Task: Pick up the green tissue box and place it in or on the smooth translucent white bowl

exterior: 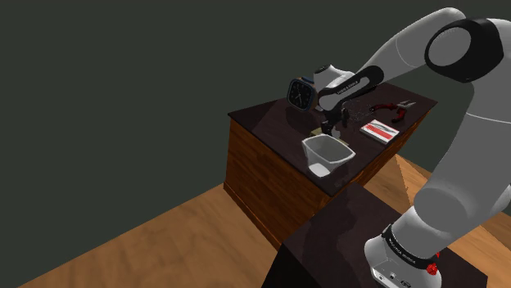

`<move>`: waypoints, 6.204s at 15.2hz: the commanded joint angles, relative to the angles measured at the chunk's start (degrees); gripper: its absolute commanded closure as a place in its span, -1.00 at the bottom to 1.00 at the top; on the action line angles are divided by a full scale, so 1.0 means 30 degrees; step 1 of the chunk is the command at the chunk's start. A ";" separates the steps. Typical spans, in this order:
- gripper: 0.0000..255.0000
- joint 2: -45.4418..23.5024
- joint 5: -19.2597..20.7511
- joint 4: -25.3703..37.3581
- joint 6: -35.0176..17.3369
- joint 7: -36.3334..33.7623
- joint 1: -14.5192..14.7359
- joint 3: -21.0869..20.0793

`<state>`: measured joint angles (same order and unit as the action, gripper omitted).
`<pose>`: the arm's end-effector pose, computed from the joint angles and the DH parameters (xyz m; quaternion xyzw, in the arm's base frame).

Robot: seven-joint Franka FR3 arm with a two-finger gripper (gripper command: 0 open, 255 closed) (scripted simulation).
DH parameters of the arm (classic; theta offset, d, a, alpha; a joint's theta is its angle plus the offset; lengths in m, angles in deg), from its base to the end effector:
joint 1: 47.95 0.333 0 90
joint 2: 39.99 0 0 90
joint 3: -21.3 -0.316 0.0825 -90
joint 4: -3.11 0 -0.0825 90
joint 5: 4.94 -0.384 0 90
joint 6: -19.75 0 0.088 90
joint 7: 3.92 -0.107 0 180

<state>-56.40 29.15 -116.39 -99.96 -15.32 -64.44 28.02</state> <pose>0.5002 -0.2438 0.2750 0.9530 -0.1089 -0.1610 0.2324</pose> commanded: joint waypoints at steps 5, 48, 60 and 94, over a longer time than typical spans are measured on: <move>1.00 -0.0241 -0.0043 -0.0074 0.0098 -0.0009 0.0020 -0.0024; 1.00 0.4378 -0.1141 0.3213 0.7181 0.3756 0.0363 -0.0299; 1.00 0.8558 -0.1713 0.0689 0.9797 0.2504 0.1560 -0.1560; 1.00 1.0898 -0.2839 -0.6016 0.6986 -0.1570 0.2828 -0.3047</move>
<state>-23.40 20.88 -133.97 -78.96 -19.96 -56.00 18.89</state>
